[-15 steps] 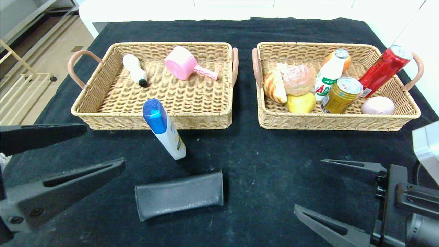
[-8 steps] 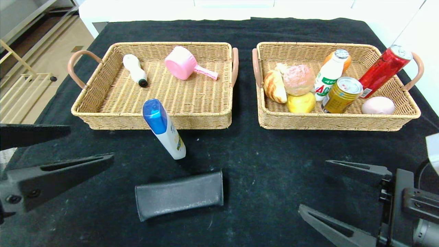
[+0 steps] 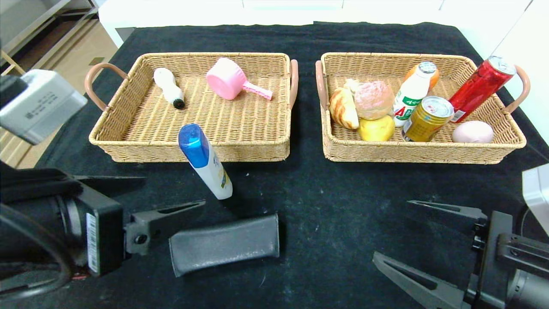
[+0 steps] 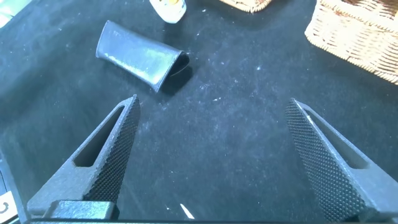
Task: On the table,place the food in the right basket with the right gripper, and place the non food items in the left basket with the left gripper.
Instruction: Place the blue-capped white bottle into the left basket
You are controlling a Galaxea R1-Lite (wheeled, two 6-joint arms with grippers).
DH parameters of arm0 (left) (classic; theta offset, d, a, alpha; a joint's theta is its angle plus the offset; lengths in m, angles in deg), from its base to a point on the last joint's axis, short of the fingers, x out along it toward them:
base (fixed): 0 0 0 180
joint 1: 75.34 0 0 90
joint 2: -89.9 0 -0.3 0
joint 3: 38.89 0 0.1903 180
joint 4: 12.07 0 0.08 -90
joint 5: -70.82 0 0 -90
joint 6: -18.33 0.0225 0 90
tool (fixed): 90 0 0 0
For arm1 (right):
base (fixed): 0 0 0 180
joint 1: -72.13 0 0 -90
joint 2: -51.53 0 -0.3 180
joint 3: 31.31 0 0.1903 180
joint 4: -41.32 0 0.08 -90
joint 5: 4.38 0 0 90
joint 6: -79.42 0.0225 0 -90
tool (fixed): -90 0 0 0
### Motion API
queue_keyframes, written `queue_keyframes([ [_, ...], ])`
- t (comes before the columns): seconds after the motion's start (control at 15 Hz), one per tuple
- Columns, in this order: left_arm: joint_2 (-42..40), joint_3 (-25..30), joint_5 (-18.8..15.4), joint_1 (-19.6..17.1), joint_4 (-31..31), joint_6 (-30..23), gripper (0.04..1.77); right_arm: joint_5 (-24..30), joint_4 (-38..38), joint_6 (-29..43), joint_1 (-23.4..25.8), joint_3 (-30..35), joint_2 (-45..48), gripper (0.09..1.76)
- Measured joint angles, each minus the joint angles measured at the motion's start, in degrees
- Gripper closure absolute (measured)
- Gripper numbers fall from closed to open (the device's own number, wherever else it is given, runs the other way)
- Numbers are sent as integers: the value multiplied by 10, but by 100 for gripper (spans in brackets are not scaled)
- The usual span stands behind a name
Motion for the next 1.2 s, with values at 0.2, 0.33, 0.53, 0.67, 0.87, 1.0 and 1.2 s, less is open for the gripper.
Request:
queue_keyframes([
  [0.2, 35, 46, 64, 12, 117, -5, 9, 0, 0, 1, 0, -2, 5, 15],
  [0.33, 63, 74, 120, 19, 192, -7, 9, 0, 0, 1, 6, -3, 6, 15],
  [0.53, 103, 94, 181, 26, 235, -24, 9, 0, 0, 0, 9, -3, 7, 15],
  [0.67, 122, 99, 186, 31, 249, -31, 9, 0, 0, 0, 10, -3, 7, 15],
  [0.87, 137, 101, 190, 31, 282, -32, 9, 0, 0, 0, 11, -3, 7, 14],
  [1.0, 147, 101, 200, 22, 303, -31, 9, 0, 0, 0, 11, -1, 7, 14],
  [1.2, 157, 98, 203, 10, 314, -31, 9, 0, 0, 0, 12, 1, 6, 14],
])
